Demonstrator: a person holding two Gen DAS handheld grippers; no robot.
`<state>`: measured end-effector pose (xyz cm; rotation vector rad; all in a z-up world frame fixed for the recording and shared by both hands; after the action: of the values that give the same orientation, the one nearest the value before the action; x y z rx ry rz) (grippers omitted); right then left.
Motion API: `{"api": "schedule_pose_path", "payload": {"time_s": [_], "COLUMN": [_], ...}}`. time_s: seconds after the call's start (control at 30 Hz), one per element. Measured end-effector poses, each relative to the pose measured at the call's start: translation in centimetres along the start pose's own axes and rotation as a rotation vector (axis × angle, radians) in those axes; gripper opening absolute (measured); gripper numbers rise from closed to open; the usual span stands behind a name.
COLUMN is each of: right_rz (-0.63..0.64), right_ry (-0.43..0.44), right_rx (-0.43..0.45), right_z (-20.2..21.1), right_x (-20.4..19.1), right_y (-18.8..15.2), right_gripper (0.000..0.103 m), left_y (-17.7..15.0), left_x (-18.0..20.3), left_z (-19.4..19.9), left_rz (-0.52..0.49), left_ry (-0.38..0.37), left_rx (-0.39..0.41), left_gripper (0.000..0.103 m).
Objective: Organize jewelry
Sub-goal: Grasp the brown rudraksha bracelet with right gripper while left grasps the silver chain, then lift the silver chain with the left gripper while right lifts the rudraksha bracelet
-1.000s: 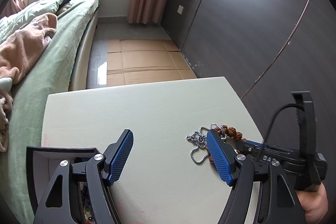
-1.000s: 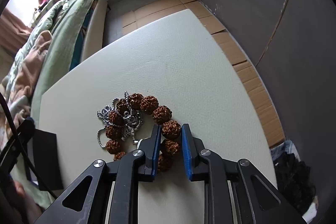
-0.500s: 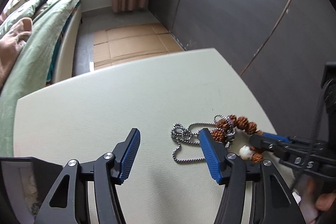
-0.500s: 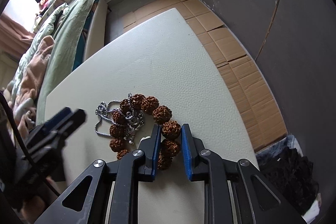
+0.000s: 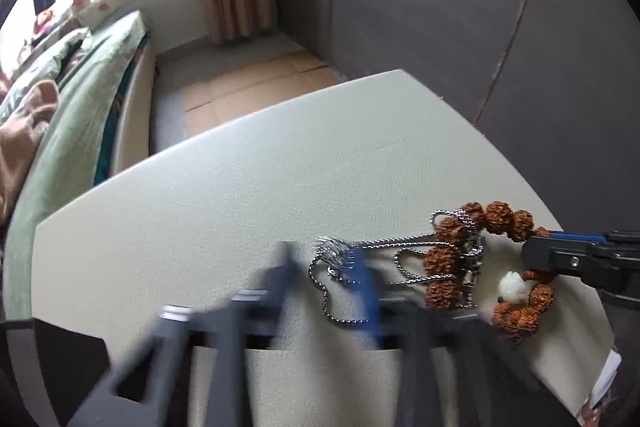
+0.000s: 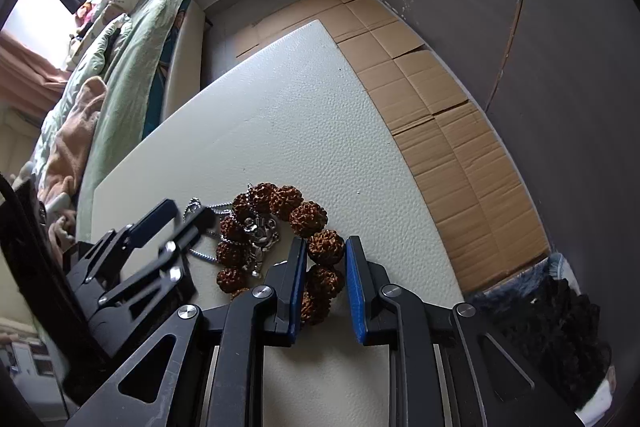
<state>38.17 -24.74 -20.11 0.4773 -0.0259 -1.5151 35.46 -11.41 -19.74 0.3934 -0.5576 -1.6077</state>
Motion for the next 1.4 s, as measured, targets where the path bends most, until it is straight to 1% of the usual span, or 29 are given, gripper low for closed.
{"api": "schedule_pose_path", "payload": {"time_s": [0.03, 0.1, 0.13, 0.2, 0.37, 0.53, 0.8, 1.13, 1.27, 1.4], "right_rz": [0.001, 0.003, 0.003, 0.001, -0.001, 0.007, 0.016, 0.027, 0.03, 0.038], "right_ry": [0.004, 0.013, 0.02, 0.037, 0.073, 0.083, 0.09, 0.103, 0.118, 0.173], "right_rx": [0.001, 0.007, 0.011, 0.018, 0.039, 0.043, 0.044, 0.048, 0.058, 0.074], "right_z": [0.1, 0.3, 0.4, 0.7, 1.5, 1.6, 1.6, 1.4, 1.7, 2.2], "right_x": [-0.1, -0.1, -0.2, -0.2, -0.6, -1.2, -1.9, -2.9, -3.2, -4.0], "right_y": [0.0, 0.0, 0.1, 0.2, 0.5, 0.7, 0.6, 0.6, 0.5, 0.6], "right_gripper": [0.021, 0.021, 0.021, 0.021, 0.021, 0.021, 0.021, 0.021, 0.021, 0.021], "left_y": [0.0, -0.1, 0.0, 0.5, 1.9, 3.2, 4.7, 6.5, 7.0, 7.4], "left_x": [-0.1, -0.5, -0.8, -1.1, -2.5, -3.9, -5.1, -5.2, -5.6, -6.4], "left_z": [0.0, 0.3, 0.8, 2.4, 8.4, 12.9, 20.0, 28.3, 30.7, 33.1], "left_rz": [0.008, 0.026, 0.04, 0.05, 0.083, 0.115, 0.119, 0.078, 0.071, 0.062], "left_ry": [-0.013, -0.042, -0.049, -0.059, -0.085, -0.082, -0.051, -0.004, 0.021, 0.053], "left_rx": [-0.007, -0.013, 0.0, 0.043, 0.172, 0.26, 0.388, 0.533, 0.572, 0.606], "left_gripper": [0.005, 0.004, 0.004, 0.004, 0.004, 0.004, 0.004, 0.003, 0.003, 0.002]}}
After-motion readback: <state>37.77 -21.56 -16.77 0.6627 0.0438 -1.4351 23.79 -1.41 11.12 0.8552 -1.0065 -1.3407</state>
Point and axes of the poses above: each gripper's, at about its wrist camera, not at the fingertips, and z roughly against the way its jaws point, x to its right, y to its top, the point moved 3 cm from there along -z, roughly the way its jaws point, and after that the axes turned 3 degrees about z, right-handed, at the moved point
